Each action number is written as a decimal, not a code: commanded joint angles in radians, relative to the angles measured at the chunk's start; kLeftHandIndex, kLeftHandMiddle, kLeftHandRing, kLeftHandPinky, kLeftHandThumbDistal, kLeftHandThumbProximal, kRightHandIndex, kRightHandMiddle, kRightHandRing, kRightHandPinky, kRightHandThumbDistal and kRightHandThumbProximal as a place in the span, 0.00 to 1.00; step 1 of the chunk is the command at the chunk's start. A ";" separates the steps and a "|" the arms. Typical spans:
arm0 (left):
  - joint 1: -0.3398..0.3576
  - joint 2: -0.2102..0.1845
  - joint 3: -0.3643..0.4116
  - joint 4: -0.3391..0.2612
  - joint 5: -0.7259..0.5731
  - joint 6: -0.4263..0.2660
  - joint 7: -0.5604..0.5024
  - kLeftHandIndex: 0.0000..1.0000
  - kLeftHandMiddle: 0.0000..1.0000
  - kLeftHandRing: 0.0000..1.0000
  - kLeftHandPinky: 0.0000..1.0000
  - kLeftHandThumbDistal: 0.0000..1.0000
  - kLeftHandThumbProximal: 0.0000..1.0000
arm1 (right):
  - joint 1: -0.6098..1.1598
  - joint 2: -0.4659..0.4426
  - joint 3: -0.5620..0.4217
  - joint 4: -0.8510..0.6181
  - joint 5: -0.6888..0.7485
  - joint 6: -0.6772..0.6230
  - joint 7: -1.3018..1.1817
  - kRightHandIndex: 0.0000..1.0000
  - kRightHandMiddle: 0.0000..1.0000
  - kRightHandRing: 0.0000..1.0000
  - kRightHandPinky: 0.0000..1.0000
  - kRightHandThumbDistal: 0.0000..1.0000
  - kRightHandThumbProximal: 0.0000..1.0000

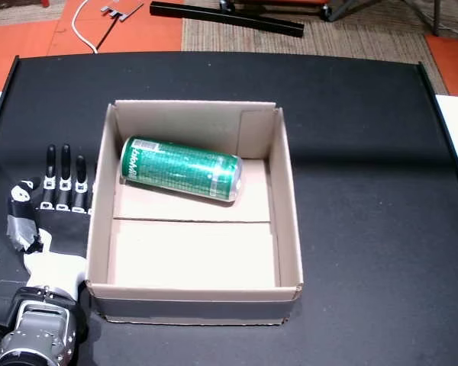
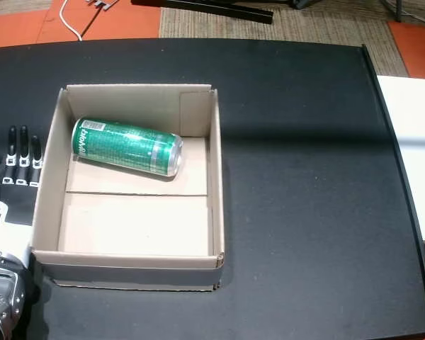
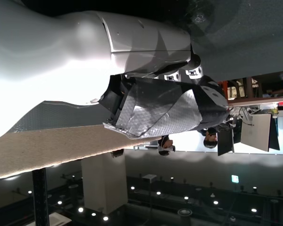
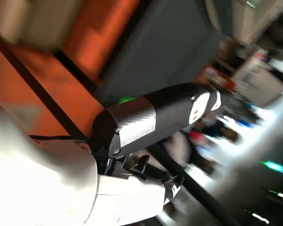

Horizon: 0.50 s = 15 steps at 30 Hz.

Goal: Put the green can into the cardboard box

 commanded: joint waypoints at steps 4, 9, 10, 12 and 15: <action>0.044 0.001 -0.007 0.026 0.016 0.001 0.044 0.49 0.46 0.57 0.73 0.01 0.82 | 0.009 -0.049 0.056 0.182 -0.342 0.117 -0.413 0.72 0.89 0.99 1.00 0.83 0.50; 0.039 0.005 0.001 0.025 0.008 0.005 0.043 0.49 0.46 0.57 0.71 0.02 0.79 | 0.029 -0.118 0.289 0.200 -0.537 0.228 -0.861 0.73 0.89 1.00 1.00 0.81 0.51; 0.038 0.006 0.002 0.026 0.007 0.006 0.041 0.48 0.46 0.56 0.70 0.03 0.78 | 0.032 -0.135 0.341 0.201 -0.568 0.253 -0.947 0.73 0.89 1.00 1.00 0.81 0.53; 0.035 0.008 0.003 0.026 0.006 0.006 0.044 0.48 0.45 0.56 0.71 0.01 0.78 | 0.032 -0.170 0.445 0.208 -0.618 0.296 -1.108 0.73 0.89 0.99 1.00 0.83 0.53; 0.035 0.012 0.004 0.026 0.007 0.007 0.041 0.49 0.46 0.56 0.70 0.02 0.77 | 0.016 -0.222 0.600 0.233 -0.661 0.356 -1.319 0.71 0.87 0.98 1.00 0.84 0.53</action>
